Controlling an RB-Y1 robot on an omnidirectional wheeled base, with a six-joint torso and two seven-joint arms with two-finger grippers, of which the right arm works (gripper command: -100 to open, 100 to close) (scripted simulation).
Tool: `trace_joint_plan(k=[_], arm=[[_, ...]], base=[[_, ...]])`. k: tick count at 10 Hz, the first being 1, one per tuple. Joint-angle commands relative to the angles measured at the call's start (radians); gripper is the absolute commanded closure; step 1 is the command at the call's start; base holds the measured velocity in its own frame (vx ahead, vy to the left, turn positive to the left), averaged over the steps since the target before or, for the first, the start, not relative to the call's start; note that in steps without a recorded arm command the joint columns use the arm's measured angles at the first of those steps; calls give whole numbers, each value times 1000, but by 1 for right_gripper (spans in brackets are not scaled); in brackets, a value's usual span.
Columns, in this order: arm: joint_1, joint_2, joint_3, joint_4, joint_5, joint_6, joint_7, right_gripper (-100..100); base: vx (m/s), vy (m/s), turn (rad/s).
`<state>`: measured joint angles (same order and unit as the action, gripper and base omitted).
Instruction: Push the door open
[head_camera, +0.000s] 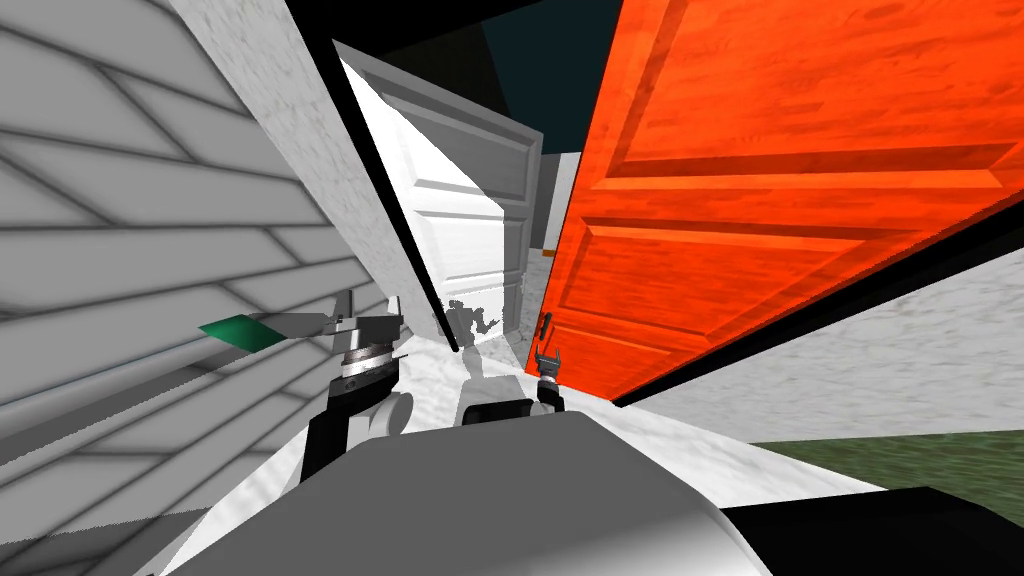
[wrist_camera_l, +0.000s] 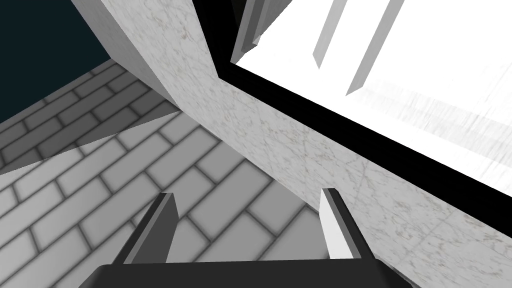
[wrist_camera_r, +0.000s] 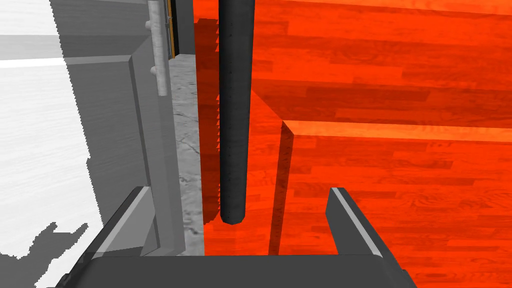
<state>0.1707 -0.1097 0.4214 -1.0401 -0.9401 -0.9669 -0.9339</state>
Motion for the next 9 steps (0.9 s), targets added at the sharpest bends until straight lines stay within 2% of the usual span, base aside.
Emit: trace_joint_plan(k=[1, 9], arm=[[-1, -2, -2, 6, -1, -4, -5, -100], [-10, -14, -13, 39, -5, -21, -31, -100]], base=[[88, 0, 20], [187, -56, 31]])
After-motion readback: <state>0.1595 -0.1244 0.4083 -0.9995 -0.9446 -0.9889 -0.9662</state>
